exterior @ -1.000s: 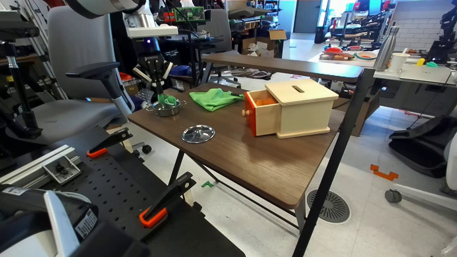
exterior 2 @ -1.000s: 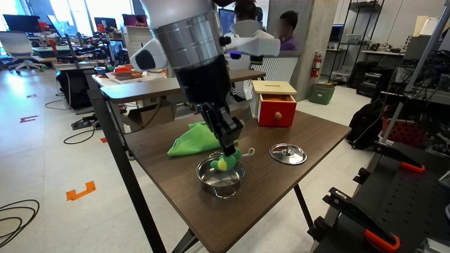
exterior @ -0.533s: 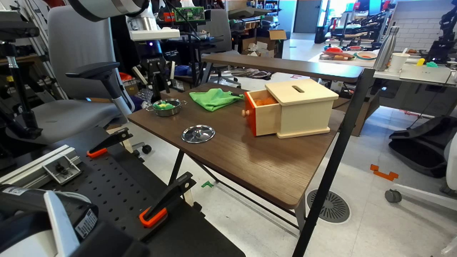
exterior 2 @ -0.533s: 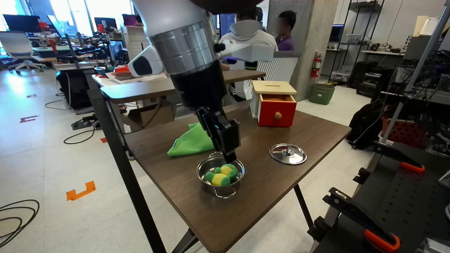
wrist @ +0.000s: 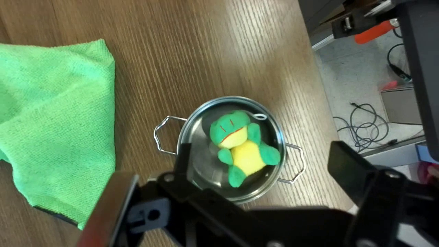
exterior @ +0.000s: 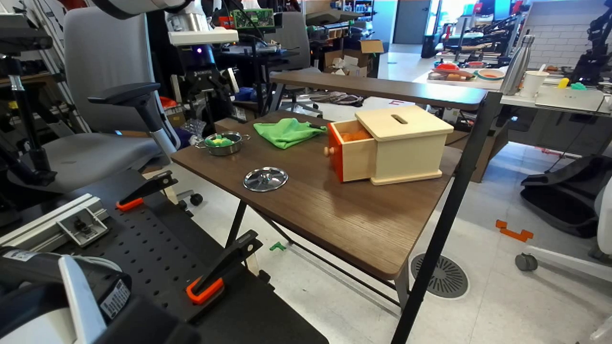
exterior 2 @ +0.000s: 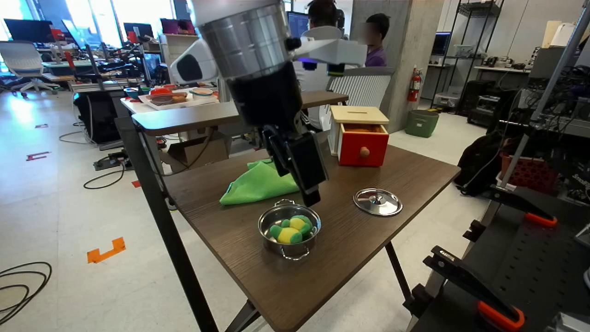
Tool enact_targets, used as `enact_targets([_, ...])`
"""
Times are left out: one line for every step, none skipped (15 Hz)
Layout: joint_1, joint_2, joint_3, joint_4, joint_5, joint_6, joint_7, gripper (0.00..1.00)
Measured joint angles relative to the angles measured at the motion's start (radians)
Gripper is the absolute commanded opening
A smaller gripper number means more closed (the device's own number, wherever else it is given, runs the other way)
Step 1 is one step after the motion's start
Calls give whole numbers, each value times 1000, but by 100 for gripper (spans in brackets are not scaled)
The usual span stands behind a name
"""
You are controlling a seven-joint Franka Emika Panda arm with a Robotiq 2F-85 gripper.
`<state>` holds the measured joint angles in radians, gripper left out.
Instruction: Put the green doll in the pot
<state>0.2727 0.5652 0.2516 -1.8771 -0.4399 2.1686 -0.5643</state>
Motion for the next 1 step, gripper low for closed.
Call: enact_targets([-7,-36,0,-29,16,1,13,100])
